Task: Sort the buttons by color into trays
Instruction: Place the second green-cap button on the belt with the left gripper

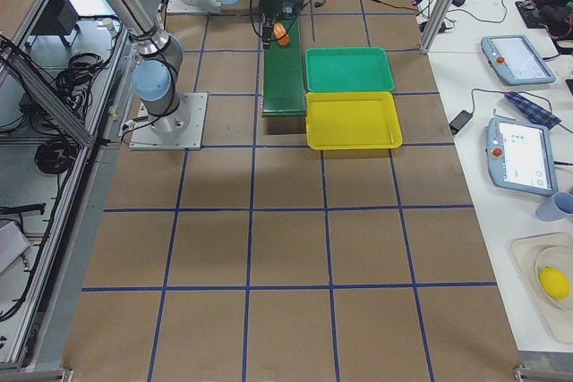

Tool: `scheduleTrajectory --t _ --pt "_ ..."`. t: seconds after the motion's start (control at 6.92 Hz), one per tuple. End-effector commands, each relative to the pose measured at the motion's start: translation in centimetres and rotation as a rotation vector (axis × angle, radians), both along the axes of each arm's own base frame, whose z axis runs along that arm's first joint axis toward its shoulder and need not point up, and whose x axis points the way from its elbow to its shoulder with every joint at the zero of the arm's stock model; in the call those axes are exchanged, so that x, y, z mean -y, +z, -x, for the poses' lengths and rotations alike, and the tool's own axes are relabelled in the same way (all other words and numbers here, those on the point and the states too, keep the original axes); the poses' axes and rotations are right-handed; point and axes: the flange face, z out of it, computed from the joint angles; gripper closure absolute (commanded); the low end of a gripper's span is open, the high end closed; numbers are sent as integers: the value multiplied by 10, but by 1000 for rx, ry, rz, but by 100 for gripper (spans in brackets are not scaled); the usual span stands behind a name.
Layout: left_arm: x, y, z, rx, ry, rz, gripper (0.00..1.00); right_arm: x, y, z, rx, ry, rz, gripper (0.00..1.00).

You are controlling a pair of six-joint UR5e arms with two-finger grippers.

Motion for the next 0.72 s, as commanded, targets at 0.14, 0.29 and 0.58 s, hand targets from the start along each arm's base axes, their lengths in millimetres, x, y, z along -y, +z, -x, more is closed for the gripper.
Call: scheduleTrajectory --t 0.14,0.29,0.58 --pt "4 27 0 -14 3 -27 100 -1 -1 0 0 -3 -5 0" --pt "12 53 13 -24 52 -48 100 -1 -1 0 0 -4 -5 0" --pt "24 130 151 14 179 -105 100 -1 -2 0 -1 -5 -8 0"
